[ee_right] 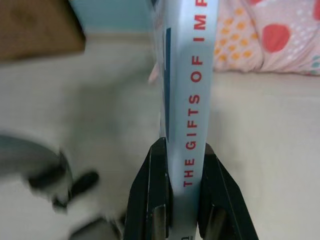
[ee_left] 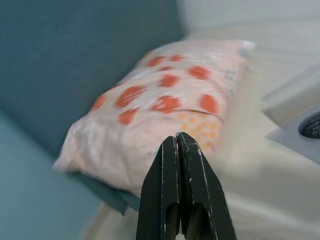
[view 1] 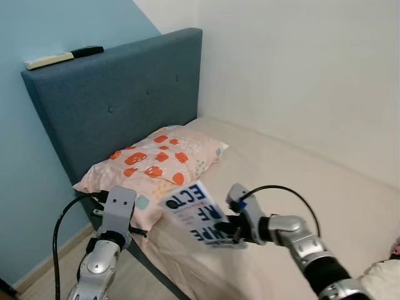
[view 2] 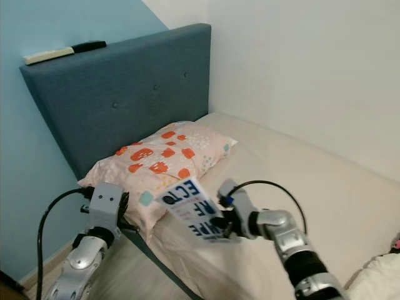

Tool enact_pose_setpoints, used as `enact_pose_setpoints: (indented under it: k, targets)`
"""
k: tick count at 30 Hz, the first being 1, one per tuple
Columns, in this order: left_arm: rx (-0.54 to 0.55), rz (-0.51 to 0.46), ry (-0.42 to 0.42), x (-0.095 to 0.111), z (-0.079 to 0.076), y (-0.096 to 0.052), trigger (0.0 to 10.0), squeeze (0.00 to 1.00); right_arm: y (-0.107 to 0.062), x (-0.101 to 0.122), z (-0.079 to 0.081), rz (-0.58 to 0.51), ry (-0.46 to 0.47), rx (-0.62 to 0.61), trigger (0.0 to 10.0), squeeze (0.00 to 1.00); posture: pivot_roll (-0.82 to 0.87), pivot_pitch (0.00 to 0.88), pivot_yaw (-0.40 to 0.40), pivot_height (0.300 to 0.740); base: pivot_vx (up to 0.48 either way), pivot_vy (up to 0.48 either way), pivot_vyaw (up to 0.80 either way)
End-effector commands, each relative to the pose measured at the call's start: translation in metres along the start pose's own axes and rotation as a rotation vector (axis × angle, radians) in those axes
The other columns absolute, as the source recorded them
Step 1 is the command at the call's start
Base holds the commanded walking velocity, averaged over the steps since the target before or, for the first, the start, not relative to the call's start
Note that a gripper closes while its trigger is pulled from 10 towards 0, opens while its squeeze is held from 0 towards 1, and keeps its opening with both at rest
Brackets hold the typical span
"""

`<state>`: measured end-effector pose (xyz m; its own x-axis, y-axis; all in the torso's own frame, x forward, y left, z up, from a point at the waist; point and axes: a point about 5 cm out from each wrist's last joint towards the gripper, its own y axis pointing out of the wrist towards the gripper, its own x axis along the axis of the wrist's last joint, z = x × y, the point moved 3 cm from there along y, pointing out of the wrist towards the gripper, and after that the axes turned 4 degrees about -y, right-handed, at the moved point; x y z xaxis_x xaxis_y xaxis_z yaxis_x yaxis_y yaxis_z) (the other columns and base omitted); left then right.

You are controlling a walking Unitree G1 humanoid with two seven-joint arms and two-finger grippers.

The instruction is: Clean up the room

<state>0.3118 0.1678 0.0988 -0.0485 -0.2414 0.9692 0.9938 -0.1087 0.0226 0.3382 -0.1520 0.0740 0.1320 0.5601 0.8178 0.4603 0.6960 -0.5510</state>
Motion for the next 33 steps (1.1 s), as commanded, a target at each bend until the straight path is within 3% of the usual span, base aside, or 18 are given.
enact_pose_setpoints:
  k: [1,2,3,6,8,9,13,17,21,26,27,33]
  targets:
    - [-0.085,-0.008,0.104,-0.001,-0.006,-0.004,10.0,0.0,-0.011,0.003,-0.003,0.063,-0.132,0.065,10.0,0.0,-0.04,0.079,-0.036,0.74,0.0,0.0,0.0]
    - [-0.085,-0.008,0.104,-0.001,-0.006,-0.004,10.0,0.0,-0.011,0.003,-0.003,0.063,-0.132,0.065,10.0,0.0,-0.04,0.079,-0.036,0.74,0.0,0.0,0.0]
    - [-0.169,-0.02,0.195,0.0,-0.011,-0.006,10.0,0.0,-0.022,-0.001,-0.009,0.147,-0.238,0.097,10.0,0.0,-0.04,0.078,-0.035,0.74,0.0,0.0,0.0]
    - [-0.252,-0.032,0.258,0.001,-0.016,-0.008,10.0,0.0,-0.023,0.007,-0.019,0.137,-0.303,0.048,10.0,0.0,-0.04,0.078,-0.035,0.74,0.0,0.0,0.0]
    - [-0.344,-0.04,0.324,0.0,-0.022,-0.011,10.0,0.0,-0.019,0.017,-0.015,0.091,-0.401,0.08,10.0,0.0,-0.03,0.075,-0.027,0.74,0.0,0.0,0.0]
    - [-0.344,-0.04,0.324,0.0,-0.022,-0.011,10.0,0.0,-0.019,0.017,-0.015,0.091,-0.401,0.08,10.0,0.0,-0.03,0.075,-0.027,0.74,0.0,0.0,0.0]
    - [-0.438,-0.052,0.402,0.001,-0.024,-0.013,10.0,0.0,-0.018,0.016,-0.01,0.107,-0.547,0.124,10.0,0.0,-0.03,0.072,-0.026,0.74,0.0,0.0,0.0]
    - [-0.541,-0.05,0.536,0.0,-0.023,-0.013,10.0,0.0,-0.021,0.018,-0.004,0.096,-0.723,0.194,10.0,0.0,-0.03,0.066,-0.024,0.74,0.0,0.0,0.0]
    - [-0.576,-0.035,0.62,-0.002,-0.022,-0.011,10.0,0.0,-0.022,0.02,0.0,0.097,-0.809,0.239,10.0,0.0,-0.04,0.059,-0.021,0.74,0.0,0.0,0.0]
    - [-0.612,0.008,0.631,-0.002,-0.023,-0.009,10.0,0.0,-0.024,0.012,-0.001,0.157,-0.86,0.272,10.0,0.0,-0.04,0.055,-0.021,0.74,0.0,0.0,0.0]
    - [-0.693,0.071,0.655,-0.006,-0.028,-0.012,10.0,0.0,-0.024,0.005,-0.004,0.212,-0.87,0.275,10.0,0.0,-0.04,0.053,-0.022,0.74,0.0,0.0,0.0]
    - [-0.842,0.175,0.711,-0.011,-0.033,-0.023,10.0,0.0,-0.024,-0.009,-0.01,0.325,-0.904,0.274,10.0,0.0,-0.04,0.046,-0.024,0.74,0.0,0.0,0.0]
